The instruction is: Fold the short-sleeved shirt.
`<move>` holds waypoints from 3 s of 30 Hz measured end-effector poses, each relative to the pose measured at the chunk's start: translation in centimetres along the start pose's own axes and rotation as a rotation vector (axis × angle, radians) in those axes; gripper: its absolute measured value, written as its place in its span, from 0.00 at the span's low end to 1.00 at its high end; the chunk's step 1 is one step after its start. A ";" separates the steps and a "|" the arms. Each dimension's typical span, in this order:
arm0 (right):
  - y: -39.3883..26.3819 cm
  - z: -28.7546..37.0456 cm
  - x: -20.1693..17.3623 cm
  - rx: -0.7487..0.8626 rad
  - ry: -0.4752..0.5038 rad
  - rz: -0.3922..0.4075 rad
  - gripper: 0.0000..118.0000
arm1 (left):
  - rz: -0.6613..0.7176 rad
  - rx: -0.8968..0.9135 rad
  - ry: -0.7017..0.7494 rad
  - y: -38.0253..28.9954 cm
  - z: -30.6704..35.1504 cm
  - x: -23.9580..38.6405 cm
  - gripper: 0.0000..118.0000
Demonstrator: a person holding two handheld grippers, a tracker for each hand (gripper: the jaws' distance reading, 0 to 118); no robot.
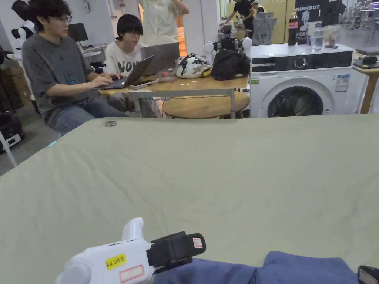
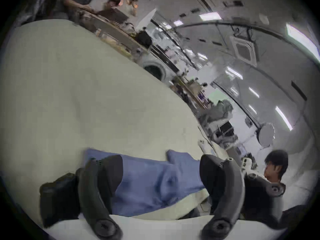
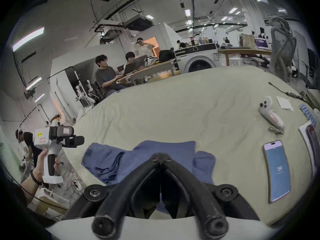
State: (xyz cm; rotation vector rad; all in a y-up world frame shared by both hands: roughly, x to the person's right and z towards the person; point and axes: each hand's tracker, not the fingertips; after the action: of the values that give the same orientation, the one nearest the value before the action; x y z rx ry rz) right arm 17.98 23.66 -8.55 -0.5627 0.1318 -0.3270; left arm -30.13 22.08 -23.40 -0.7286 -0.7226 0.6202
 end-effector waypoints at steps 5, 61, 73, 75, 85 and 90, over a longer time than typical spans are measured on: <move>-0.4 -1.2 -0.8 -0.020 0.026 0.020 0.00 | 0.180 -0.041 0.151 -1.0 2.3 -9.4 0.78; -0.8 -6.5 -3.2 -0.219 0.095 0.041 0.00 | -0.013 -0.159 -0.188 -0.8 -8.9 5.6 0.73; -2.6 -11.3 -0.2 -0.379 0.123 -0.133 0.00 | 0.230 -0.338 -0.104 -3.9 -9.7 -4.3 0.73; -2.4 -11.3 -0.5 -0.380 0.112 -0.122 0.00 | 0.278 -0.316 -0.177 -4.6 -10.8 -4.3 0.73; 0.1 -8.6 -5.6 -0.211 0.126 0.028 0.00 | 0.250 -0.235 -0.149 -3.2 -9.6 -3.7 0.24; 3.6 -13.5 -13.9 -0.142 0.166 0.216 0.00 | 0.197 -0.074 -0.036 2.7 0.4 -7.9 0.24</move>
State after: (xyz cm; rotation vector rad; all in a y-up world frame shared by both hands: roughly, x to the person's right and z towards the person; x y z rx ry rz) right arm 3.07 24.48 -21.42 -0.6557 0.3759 -0.1542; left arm -35.79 18.16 -28.12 -0.8660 -0.7153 0.7907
